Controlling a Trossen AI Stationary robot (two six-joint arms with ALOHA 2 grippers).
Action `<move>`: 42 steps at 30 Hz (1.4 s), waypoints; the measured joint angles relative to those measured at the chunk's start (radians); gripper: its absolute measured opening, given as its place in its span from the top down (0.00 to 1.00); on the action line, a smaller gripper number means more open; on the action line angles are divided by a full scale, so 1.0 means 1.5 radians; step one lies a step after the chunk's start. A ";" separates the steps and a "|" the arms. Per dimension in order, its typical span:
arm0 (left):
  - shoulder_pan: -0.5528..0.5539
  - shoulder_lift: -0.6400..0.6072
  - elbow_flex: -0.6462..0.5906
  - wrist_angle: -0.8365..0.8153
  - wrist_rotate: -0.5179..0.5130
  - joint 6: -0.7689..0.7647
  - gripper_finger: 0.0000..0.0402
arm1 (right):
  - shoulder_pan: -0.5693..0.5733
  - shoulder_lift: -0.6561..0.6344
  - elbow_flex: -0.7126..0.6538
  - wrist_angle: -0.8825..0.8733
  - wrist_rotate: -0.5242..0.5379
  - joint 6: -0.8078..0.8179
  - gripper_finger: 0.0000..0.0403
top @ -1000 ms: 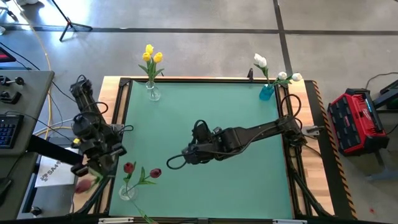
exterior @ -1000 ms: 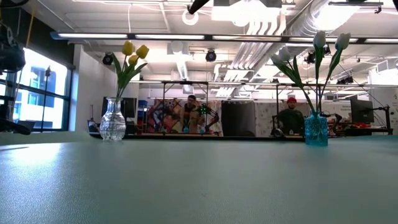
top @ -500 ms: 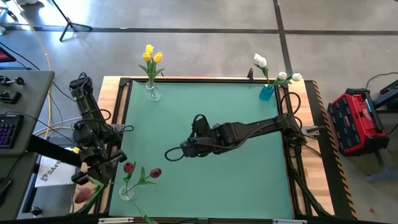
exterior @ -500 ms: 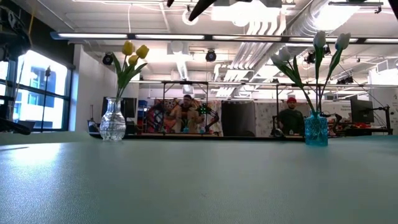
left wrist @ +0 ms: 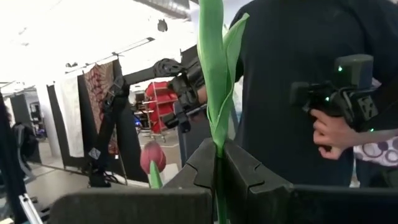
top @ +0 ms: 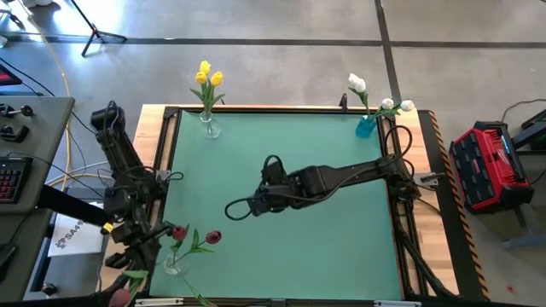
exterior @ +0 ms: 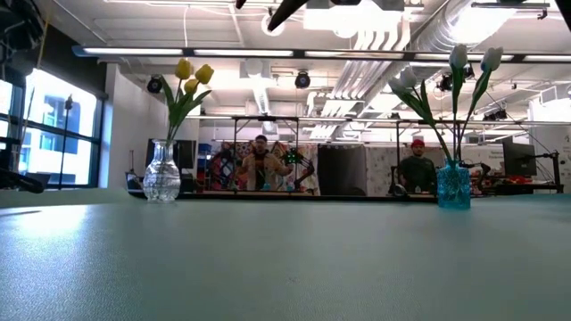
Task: Sort flowers into vase by color
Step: Put the red flower into the bottom transparent vase
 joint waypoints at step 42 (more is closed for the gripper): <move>-0.048 0.162 -0.135 0.189 -0.168 -0.158 1.00 | 0.107 0.098 0.001 0.145 -0.188 -0.222 0.55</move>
